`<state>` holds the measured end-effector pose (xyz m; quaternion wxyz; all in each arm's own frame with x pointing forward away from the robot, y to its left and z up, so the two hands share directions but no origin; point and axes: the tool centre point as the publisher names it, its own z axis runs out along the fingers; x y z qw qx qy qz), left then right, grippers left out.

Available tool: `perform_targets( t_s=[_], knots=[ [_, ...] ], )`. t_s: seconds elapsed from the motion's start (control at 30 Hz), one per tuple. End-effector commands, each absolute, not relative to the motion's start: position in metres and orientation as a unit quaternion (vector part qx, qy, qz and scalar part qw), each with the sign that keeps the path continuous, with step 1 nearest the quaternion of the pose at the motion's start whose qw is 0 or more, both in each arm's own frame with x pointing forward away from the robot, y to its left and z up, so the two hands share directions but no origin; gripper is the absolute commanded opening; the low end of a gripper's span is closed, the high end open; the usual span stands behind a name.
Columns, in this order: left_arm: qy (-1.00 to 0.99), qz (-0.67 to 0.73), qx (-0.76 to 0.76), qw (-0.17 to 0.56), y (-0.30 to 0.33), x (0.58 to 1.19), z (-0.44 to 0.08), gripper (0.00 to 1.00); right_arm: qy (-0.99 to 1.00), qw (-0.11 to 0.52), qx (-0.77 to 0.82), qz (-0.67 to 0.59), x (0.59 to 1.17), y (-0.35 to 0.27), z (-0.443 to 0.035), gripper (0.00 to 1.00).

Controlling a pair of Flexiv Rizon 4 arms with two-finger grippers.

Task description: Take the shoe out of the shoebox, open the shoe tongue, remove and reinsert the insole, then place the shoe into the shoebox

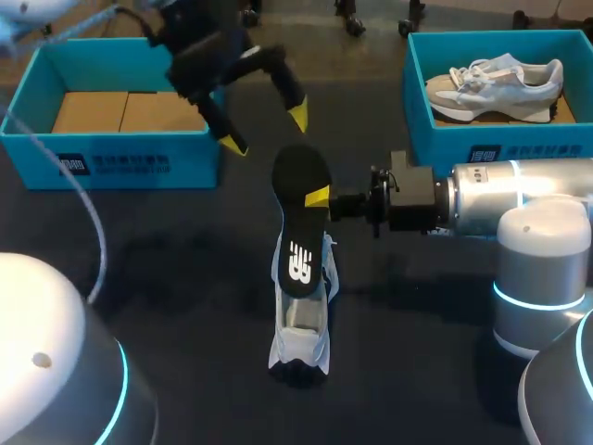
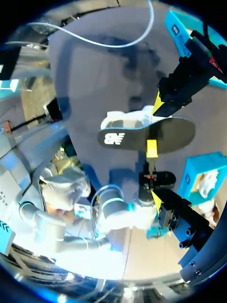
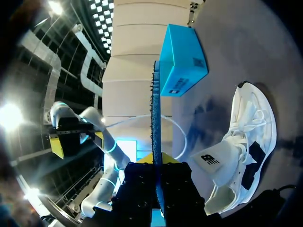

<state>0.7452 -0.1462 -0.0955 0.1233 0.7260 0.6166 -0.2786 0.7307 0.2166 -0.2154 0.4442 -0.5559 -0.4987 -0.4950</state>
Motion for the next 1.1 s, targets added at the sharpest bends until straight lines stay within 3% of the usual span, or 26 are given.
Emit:
perform_targets(
  t_s=[0.03, 0.43, 0.87, 1.1],
  knots=[
    [0.582, -0.400, 0.618, 0.345, -0.139, 0.738, -0.102, 1.00, -0.498, 0.443, -0.556, -0.496, 0.730, 0.218, -0.216, 0.00],
    [0.544, -0.451, 0.585, 0.397, -0.123, 0.740, -0.131, 1.00, -0.498, 0.443, -0.556, -0.496, 0.730, 0.218, -0.216, 0.00],
    [0.532, -0.482, 0.583, 0.382, -0.113, 0.735, -0.135, 1.00, -0.498, 0.443, -0.556, -0.496, 0.730, 0.218, -0.216, 0.00],
    [0.521, -0.474, 0.537, 0.465, -0.114, 0.747, -0.163, 1.00, -0.498, 0.443, -0.556, -0.496, 0.730, 0.218, -0.216, 0.00]
  ],
)
